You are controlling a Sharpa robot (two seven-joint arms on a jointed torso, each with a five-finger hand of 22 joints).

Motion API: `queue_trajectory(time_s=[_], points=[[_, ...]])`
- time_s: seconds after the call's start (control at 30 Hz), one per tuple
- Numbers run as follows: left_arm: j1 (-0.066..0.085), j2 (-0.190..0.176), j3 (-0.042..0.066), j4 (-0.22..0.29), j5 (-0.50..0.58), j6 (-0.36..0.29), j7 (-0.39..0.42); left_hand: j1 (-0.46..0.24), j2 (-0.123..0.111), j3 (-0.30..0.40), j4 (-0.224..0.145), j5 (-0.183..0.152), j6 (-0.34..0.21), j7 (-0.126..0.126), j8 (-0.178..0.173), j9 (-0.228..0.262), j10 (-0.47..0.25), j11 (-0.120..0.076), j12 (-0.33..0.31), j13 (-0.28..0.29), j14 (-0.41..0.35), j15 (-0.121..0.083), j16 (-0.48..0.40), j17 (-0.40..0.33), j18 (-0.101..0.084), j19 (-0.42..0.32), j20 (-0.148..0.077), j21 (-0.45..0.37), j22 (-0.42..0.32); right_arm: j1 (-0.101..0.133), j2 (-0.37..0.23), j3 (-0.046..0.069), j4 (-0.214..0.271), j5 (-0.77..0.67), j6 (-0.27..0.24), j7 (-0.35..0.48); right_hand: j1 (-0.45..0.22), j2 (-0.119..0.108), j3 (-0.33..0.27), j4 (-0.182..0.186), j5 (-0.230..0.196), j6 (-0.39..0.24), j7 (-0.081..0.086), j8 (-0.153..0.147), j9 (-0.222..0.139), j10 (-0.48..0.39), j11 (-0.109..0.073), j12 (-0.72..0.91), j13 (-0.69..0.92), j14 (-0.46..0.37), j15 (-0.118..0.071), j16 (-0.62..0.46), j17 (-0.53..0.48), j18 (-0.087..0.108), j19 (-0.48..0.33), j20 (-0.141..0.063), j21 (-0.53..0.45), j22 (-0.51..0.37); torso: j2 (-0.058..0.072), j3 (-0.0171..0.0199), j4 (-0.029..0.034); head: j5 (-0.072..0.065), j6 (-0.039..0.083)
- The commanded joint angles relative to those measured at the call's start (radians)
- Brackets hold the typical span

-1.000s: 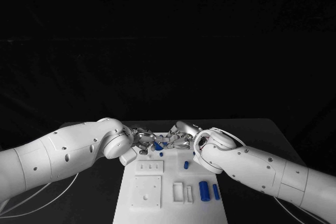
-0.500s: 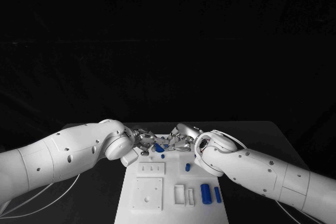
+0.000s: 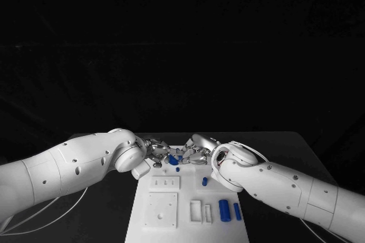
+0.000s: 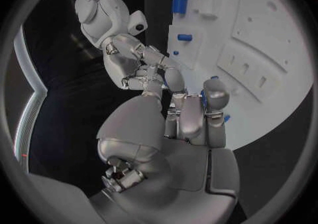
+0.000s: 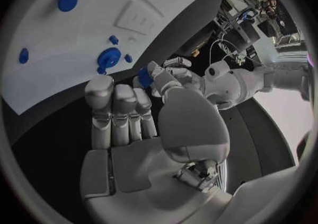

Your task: Assemble the parts on the task board

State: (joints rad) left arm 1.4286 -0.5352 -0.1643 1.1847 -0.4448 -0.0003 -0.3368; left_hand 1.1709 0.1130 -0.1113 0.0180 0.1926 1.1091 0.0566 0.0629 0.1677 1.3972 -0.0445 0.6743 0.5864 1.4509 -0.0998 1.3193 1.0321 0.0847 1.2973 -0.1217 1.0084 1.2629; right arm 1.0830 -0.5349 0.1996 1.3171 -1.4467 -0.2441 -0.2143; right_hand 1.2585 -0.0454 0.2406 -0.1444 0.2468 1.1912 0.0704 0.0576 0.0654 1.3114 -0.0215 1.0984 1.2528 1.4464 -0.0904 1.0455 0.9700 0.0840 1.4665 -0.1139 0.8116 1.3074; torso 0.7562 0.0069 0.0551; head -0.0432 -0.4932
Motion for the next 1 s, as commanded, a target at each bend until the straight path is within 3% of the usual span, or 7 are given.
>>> queue_trajectory(time_s=[0.03,0.17,0.3,0.5,0.53,1.0], points=[[0.004,0.004,0.001,-0.004,0.004,0.019,0.006,-0.014,-0.008,-0.010,0.008,-0.014,-0.001,0.006,0.000,-0.003,0.001,-0.002,-0.004,-0.001,-0.004,-0.004,-0.004,0.001,-0.013,0.005,0.000,-0.008,0.006,-0.001,0.002,0.000,0.004,-0.017,0.020,0.004,0.008,-0.006,-0.001,0.006,0.000,-0.006,-0.003,0.005,0.001,0.005,-0.003,-0.004,-0.001,0.001,-0.002,-0.002,0.001,-0.002,0.058,0.000,-0.003,0.010,-0.001,-0.0002,0.0012,0.002,-0.004],[0.004,0.002,0.001,-0.007,-0.005,0.032,-0.015,-0.036,-0.016,-0.018,0.029,-0.056,0.001,0.005,0.001,-0.001,0.002,-0.003,-0.004,-0.001,-0.003,-0.004,-0.002,0.003,-0.014,0.009,0.000,-0.010,0.013,-0.001,0.002,0.000,0.005,-0.018,0.019,0.005,0.008,-0.006,-0.001,0.006,0.002,-0.008,-0.002,0.004,0.001,0.005,-0.003,-0.005,-0.001,0.001,-0.002,-0.001,0.001,-0.002,0.057,0.000,-0.003,0.010,0.000,0.0004,-0.0002,0.007,-0.005],[0.004,0.001,0.001,-0.007,-0.014,0.047,-0.029,-0.039,-0.022,-0.014,0.034,-0.065,0.003,0.004,0.001,0.004,0.004,-0.003,-0.005,-0.001,-0.002,-0.005,-0.002,0.005,-0.014,0.012,-0.001,-0.018,0.022,-0.001,0.003,0.000,0.006,-0.018,0.017,0.005,0.009,-0.005,-0.001,0.006,0.002,-0.009,-0.002,0.005,0.001,0.006,-0.002,-0.002,0.001,0.001,-0.002,0.001,0.003,-0.001,0.058,0.000,-0.001,0.010,-0.001,0.0008,0.0004,0.012,-0.008],[0.004,0.000,0.001,-0.008,-0.026,0.073,-0.041,-0.027,-0.024,-0.001,0.025,-0.025,0.005,0.004,0.001,0.008,0.004,-0.002,-0.008,-0.001,-0.003,-0.005,-0.003,0.005,-0.015,0.016,-0.001,-0.033,0.038,-0.001,0.006,0.000,0.008,-0.018,0.016,0.005,0.009,-0.005,-0.001,0.006,0.002,-0.009,-0.002,0.005,0.001,0.006,-0.002,-0.002,0.001,0.001,-0.002,0.001,0.003,-0.001,0.058,0.000,-0.001,0.010,-0.001,0.0005,-0.0003,0.013,-0.008],[0.004,0.000,0.001,-0.008,-0.027,0.077,-0.042,-0.035,-0.018,-0.006,0.008,-0.023,0.007,0.003,0.001,0.002,0.006,-0.003,-0.010,-0.001,-0.004,-0.005,-0.002,0.007,-0.016,0.021,-0.001,-0.045,0.054,-0.001,0.006,0.000,0.008,-0.018,0.016,0.005,0.009,-0.005,-0.001,0.006,0.002,-0.009,-0.002,0.005,0.001,0.006,-0.002,-0.002,0.001,0.001,-0.002,0.001,0.003,-0.001,0.058,0.000,-0.001,0.010,-0.001,0.0002,-0.0002,0.012,-0.008],[0.004,0.001,0.001,-0.005,-0.031,0.094,-0.048,-0.028,-0.020,-0.004,0.002,-0.026,0.026,-0.001,0.001,0.007,0.010,-0.003,-0.012,-0.002,-0.002,-0.006,0.000,0.012,-0.018,0.025,-0.003,-0.053,0.063,-0.001,0.010,-0.001,0.009,-0.018,0.023,0.006,0.009,-0.007,-0.004,0.009,0.003,-0.009,-0.002,0.004,0.001,0.006,-0.002,-0.003,0.000,0.001,-0.002,0.000,0.003,0.000,0.057,0.001,-0.002,0.008,-0.001,0.0009,-0.0013,0.013,-0.002]])
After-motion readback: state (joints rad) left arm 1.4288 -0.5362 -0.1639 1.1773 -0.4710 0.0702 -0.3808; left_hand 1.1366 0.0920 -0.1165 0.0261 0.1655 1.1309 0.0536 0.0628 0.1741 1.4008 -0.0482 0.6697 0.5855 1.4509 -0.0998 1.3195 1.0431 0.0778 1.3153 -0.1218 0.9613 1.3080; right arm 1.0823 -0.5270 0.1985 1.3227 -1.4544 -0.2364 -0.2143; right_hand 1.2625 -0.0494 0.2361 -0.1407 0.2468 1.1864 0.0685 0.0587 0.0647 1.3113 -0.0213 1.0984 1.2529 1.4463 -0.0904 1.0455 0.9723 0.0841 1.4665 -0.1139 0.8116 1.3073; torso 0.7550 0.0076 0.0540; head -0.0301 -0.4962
